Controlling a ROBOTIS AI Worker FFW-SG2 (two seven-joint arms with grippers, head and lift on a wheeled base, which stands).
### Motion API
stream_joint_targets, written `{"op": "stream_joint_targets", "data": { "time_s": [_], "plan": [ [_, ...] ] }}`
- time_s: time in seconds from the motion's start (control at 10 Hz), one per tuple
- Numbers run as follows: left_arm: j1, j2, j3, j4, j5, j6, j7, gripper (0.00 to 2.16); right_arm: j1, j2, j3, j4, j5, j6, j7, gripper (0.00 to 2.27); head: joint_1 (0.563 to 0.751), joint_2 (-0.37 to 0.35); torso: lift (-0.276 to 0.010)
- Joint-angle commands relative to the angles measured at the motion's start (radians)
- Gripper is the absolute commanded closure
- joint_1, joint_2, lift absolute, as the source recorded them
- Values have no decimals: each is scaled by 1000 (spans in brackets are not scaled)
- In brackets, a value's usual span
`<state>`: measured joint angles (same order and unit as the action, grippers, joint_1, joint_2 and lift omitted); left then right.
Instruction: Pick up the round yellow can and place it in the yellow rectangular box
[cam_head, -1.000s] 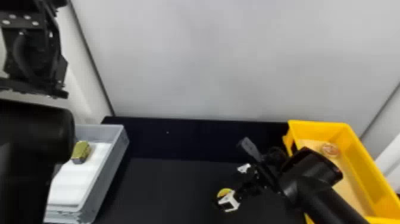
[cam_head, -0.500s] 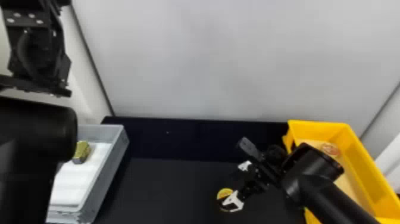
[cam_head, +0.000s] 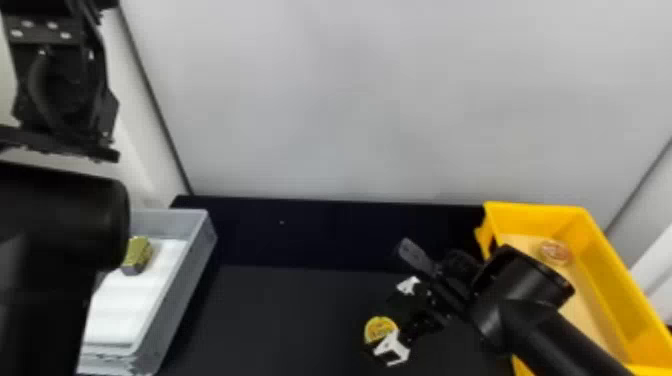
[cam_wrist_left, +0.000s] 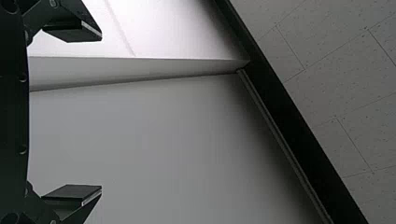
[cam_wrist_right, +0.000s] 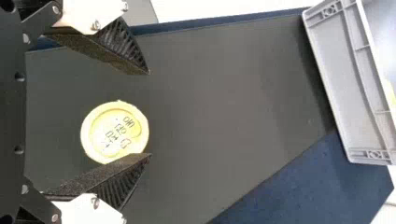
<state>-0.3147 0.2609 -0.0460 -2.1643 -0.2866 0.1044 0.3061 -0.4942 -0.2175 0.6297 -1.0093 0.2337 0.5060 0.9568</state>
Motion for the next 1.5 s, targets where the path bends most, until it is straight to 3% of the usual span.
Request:
{"op": "stream_joint_targets", "data": {
  "time_s": [0.0, 1.4],
  "plan": [
    [-1, 0, -3, 0, 1, 2, -1, 127, -7, -22, 15, 11, -3, -7, 1, 197, 663, 54, -10],
    [-7, -5, -3, -2, 1, 6, -4, 127, 32, -33, 1, 18, 38, 4, 15, 206, 663, 54, -10]
  ]
}}
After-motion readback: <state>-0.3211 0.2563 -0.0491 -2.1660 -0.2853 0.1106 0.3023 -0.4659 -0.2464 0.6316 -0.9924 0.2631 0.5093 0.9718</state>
